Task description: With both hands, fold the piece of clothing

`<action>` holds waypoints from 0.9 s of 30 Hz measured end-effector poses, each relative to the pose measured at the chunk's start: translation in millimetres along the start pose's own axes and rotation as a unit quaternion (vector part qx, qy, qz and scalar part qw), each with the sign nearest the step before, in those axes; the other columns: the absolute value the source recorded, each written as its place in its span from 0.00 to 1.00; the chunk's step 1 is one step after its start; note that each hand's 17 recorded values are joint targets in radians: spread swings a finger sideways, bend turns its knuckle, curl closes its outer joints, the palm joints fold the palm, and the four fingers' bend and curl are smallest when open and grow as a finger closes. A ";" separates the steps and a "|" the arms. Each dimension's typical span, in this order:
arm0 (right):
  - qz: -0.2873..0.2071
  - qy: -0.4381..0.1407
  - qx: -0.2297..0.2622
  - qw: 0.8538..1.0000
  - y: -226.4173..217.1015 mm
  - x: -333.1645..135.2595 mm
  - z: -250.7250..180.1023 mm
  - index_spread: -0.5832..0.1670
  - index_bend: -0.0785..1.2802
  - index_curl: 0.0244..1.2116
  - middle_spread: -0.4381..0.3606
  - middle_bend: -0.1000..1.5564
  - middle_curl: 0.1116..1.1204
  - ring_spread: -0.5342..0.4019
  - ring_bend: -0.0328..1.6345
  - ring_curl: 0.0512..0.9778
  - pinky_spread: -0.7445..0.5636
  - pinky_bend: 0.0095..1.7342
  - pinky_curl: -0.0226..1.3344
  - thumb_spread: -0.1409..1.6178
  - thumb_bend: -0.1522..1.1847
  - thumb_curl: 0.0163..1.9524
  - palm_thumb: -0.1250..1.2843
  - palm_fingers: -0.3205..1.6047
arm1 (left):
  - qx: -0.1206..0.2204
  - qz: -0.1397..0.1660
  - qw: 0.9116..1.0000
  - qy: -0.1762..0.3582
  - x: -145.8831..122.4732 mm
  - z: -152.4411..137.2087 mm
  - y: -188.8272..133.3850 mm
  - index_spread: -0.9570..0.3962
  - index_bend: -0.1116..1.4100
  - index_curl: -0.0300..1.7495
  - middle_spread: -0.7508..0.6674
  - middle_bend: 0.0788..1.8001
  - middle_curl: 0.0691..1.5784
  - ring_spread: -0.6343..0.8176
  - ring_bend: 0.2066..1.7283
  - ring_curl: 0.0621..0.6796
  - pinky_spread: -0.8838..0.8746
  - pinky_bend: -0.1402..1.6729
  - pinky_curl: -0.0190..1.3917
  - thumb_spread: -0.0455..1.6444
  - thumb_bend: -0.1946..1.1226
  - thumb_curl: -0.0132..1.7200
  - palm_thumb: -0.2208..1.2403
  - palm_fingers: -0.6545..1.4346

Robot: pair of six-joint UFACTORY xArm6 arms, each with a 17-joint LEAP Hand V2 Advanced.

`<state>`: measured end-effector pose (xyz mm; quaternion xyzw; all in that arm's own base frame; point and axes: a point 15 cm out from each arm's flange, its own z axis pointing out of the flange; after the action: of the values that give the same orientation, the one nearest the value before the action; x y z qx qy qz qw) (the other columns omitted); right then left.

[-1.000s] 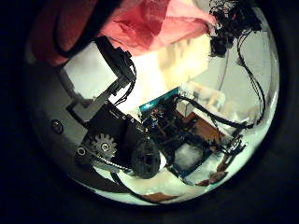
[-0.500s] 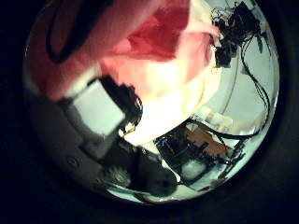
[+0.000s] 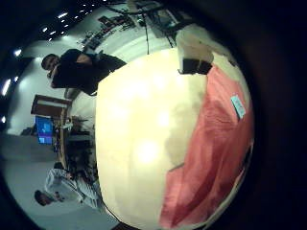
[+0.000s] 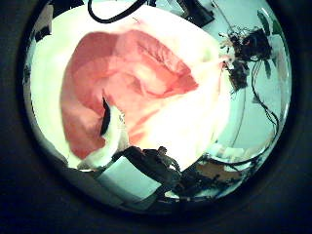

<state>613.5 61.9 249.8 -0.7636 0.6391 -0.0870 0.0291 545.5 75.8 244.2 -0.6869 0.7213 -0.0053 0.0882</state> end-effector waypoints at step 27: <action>-0.079 -0.022 -0.185 0.979 146.3 68.8 -6.9 0.27 0.25 0.34 0.47 0.28 0.30 0.64 0.30 0.29 0.80 0.19 0.39 0.80 0.10 0.12 0.49 0.17 | -0.055 0.019 0.998 0.022 8.9 -47.3 123.7 0.82 0.17 0.20 0.78 0.06 0.16 0.79 0.20 0.24 0.77 0.27 0.24 0.71 0.13 0.20 0.50 0.30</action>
<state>481.8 -31.6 240.4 -0.8055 0.5810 0.0481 -0.1058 416.4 68.6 273.8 -0.6769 0.7350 0.0211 0.0342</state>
